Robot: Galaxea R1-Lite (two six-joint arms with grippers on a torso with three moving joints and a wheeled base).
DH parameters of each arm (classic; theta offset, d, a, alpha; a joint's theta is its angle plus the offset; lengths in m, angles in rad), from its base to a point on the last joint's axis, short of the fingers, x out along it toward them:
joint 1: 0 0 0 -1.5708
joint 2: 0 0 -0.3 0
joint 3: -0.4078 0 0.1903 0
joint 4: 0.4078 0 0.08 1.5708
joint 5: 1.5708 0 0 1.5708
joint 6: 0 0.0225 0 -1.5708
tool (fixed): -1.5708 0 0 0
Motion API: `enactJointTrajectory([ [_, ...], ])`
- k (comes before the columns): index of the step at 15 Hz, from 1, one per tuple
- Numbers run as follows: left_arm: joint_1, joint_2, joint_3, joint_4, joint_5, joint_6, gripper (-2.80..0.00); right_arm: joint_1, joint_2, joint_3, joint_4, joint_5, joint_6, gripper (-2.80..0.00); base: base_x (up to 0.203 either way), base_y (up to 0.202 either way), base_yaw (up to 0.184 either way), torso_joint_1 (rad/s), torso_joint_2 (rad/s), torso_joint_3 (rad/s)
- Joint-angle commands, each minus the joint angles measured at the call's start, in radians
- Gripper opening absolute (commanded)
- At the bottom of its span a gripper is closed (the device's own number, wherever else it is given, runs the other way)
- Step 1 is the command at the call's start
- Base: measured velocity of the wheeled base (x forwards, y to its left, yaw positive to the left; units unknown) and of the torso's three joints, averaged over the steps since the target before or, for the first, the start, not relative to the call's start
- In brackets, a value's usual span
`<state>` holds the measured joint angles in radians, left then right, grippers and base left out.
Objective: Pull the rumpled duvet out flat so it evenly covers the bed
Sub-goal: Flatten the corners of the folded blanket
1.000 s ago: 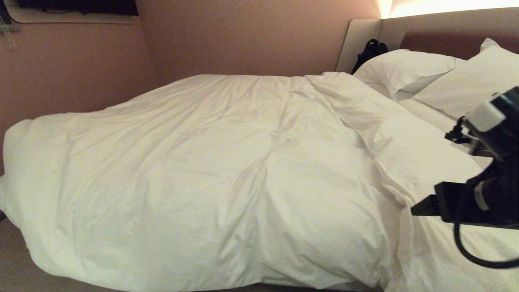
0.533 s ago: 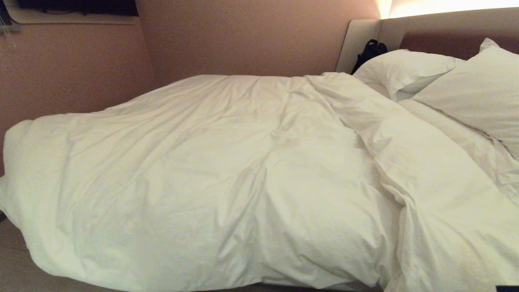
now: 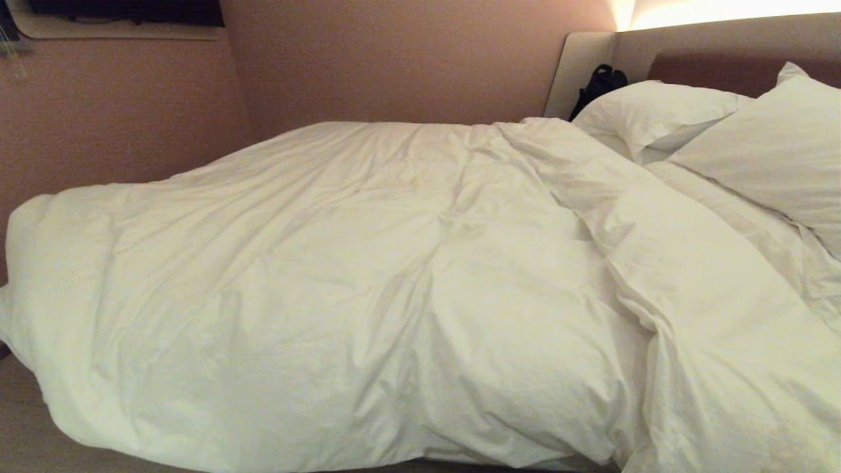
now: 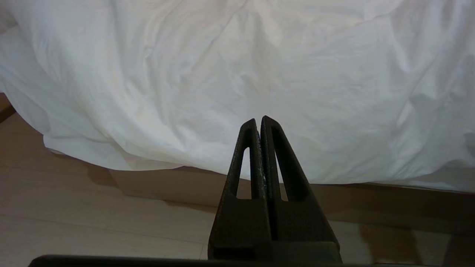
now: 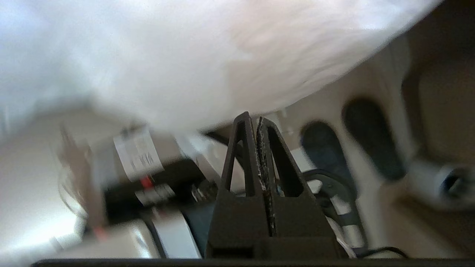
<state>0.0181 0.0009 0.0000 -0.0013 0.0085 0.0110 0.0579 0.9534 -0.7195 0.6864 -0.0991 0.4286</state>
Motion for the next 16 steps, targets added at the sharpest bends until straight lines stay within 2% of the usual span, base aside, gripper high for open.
enactJointTrajectory([
  [1, 0.0, 0.001, 0.0, 0.0, 0.001, 0.0, -2.8, -0.098, 0.111, 0.021, -0.143, 0.016, 0.119, -2.8, 0.0, 0.0, 0.0, 0.0, 0.0, 0.0],
  [2, 0.0, 0.0, 0.0, 0.0, 0.001, 0.0, -2.8, -0.162, 0.147, 0.031, -0.18, 0.054, 0.124, -2.8, 0.0, 0.0, 0.0, 0.0, 0.0, 0.0],
  [4, 0.0, 0.001, 0.0, 0.0, 0.0, 0.0, -2.8, -0.302, 0.187, 0.049, -0.242, 0.21, 0.119, -2.8, 0.0, 0.0, 0.0, 0.0, 0.0, 0.0],
  [5, 0.0, 0.0, 0.0, 0.0, 0.0, 0.0, -2.8, -0.359, 0.211, 0.053, -0.258, 0.257, 0.112, -2.8, 0.0, 0.0, 0.0, 0.0, 0.0, 0.0],
  [9, 0.0, 0.001, 0.0, 0.0, -0.001, 0.0, -2.8, -0.518, 0.254, 0.057, -0.271, 0.354, 0.081, -2.8, 0.0, 0.0, 0.0, 0.0, 0.0, 0.0],
  [11, 0.0, 0.001, 0.0, 0.0, 0.001, 0.0, -2.8, -0.598, 0.274, 0.056, -0.272, 0.372, 0.082, -2.8, 0.0, 0.0, 0.0, 0.0, 0.0, 0.0],
  [14, 0.0, 0.001, 0.0, 0.0, 0.001, 0.0, -2.8, -0.75, 0.398, 0.054, -0.303, 0.439, 0.068, -2.8, 0.0, 0.0, 0.0, 0.0, 0.0, 0.0],
  [16, 0.0, 0.001, 0.0, 0.0, 0.0, 0.0, -2.8, -0.852, 0.511, 0.052, -0.331, 0.485, 0.026, -2.8, 0.0, 0.0, 0.0, 0.0, 0.0, 0.0],
])
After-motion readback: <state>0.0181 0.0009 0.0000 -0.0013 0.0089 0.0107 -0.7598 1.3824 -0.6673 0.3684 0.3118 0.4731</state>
